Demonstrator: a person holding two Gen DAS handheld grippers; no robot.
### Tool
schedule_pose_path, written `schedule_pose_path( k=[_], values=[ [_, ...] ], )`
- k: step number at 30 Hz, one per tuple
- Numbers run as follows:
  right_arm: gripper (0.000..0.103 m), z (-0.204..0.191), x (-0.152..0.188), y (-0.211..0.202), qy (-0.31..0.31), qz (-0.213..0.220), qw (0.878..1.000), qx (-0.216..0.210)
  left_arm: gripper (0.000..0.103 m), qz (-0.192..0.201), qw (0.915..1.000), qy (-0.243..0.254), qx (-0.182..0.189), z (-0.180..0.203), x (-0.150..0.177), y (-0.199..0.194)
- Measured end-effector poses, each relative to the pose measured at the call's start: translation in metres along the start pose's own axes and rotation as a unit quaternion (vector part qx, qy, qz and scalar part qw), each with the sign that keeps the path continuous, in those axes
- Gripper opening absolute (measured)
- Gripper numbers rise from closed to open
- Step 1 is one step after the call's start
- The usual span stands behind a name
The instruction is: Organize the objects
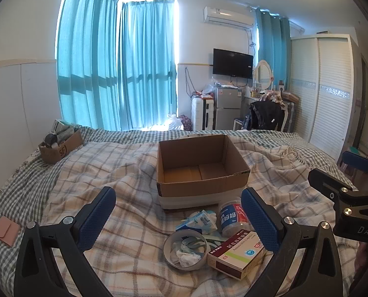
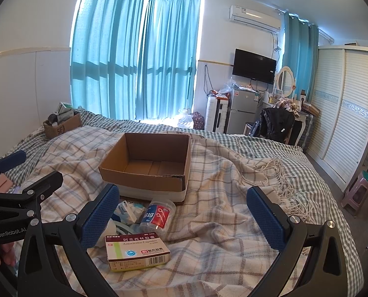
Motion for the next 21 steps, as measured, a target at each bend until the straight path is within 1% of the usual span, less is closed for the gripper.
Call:
schedule_pose_path(
  k=[21],
  values=[
    [0.103,0.003,-0.0004,-0.0029,0.003,0.003,1.0,0.0,0.103,-0.001,1.0,0.0,0.0,0.0039,0.0012,-0.0021]
  ],
)
Point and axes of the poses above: each gripper's, at about its wrist camera, not at the fingertips, and y roughly the way its jaws point, z to its right, x to its underside, the point moved 2 cm from there along y, roughly the way its jaws point, and after that the axes turned 15 degrees about z, right-handed, at the moved point
